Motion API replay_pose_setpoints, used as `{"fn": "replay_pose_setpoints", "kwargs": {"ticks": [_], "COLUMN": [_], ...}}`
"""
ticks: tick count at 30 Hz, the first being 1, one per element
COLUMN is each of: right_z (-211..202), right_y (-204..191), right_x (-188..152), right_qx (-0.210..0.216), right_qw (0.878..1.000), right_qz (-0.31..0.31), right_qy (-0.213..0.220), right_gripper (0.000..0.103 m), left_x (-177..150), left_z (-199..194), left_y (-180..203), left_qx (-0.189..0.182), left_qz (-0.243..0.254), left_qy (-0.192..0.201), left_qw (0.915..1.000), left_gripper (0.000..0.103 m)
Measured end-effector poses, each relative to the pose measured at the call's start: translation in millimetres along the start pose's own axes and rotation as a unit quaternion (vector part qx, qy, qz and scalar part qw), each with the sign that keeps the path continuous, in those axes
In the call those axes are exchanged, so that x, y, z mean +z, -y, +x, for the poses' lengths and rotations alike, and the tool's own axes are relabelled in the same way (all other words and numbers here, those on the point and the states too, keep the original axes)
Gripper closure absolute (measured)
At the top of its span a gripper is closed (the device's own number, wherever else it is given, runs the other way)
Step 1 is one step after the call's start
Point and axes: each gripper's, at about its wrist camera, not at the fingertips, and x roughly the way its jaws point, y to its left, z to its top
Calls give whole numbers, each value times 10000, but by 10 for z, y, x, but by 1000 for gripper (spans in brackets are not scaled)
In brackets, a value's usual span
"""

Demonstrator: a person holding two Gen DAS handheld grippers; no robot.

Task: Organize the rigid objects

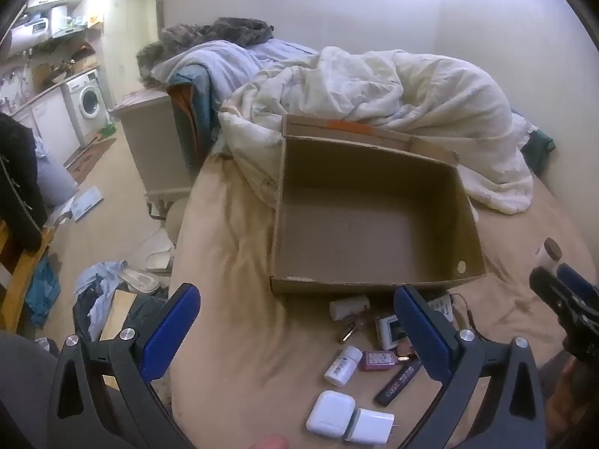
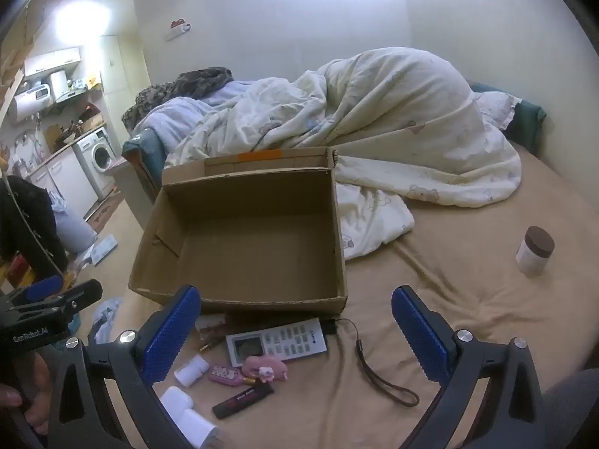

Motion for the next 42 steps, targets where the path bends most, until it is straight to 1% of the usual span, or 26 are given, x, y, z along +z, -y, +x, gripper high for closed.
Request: {"fn": "replay_pose_setpoints", "kwargs": {"ticks": [4,6,7,15,42], "right_z": [5,10,10,-18,-11], "right_y": [-9,-9,-7,13,8], "right_x": [1,-1,-1,3,-1], "right_qx": [8,11,16,-91,-136], "right_qw": [10000,10000,10000,9999,9999], "right_qz": [-33,-59,-65,-60,-42], "right_qy": [-18,-34,-39,-39,-13], "right_gripper": [0,0,0,0,0], "left_x": [18,-47,-8,12,8], "left_z": [26,-2,0,-14,-36], "left_y": [39,28,-5,23,-9], "left_qx": [27,-18,-46,-77,-39], "left_qz": [18,-30,-70,-107,-58], "left_qy": [16,98,34,8,66], "left_qw": [10000,9999,10000,9999,10000], "left_gripper": [0,0,0,0,0]}}
